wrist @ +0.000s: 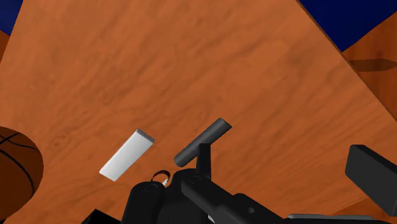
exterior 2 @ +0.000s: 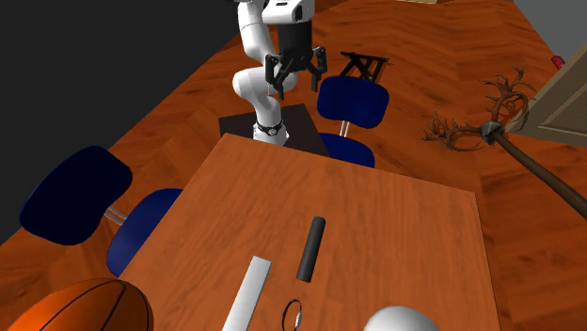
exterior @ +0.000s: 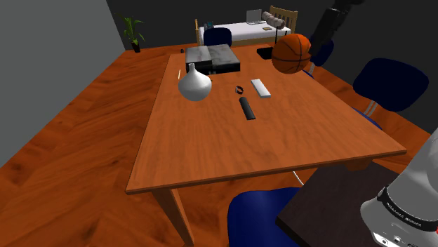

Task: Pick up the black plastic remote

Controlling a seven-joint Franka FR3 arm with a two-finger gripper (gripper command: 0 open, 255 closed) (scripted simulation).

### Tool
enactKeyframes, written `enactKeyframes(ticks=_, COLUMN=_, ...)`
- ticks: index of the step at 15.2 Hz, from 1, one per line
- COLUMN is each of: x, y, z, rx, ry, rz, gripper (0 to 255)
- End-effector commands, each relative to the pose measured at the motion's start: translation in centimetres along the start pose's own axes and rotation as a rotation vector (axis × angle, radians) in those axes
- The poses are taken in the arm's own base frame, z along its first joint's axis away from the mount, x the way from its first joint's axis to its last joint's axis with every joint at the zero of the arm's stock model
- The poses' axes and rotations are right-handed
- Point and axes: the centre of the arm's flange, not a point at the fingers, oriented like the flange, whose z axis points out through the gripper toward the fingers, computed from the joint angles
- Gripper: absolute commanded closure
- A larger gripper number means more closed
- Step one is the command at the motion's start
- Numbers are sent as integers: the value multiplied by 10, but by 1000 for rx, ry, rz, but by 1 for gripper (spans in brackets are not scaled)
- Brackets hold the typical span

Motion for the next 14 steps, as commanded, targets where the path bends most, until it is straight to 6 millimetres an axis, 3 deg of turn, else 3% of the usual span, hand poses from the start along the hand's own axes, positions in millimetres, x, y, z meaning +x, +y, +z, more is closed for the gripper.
enactKeyframes(ticks=1, x=0, y=0, z=0, rx=0, ry=0, rz=0, gripper=0)
enactKeyframes(ticks=14, x=93, y=-6, z=147, rx=-72, ry=-17, rz=300, gripper=0)
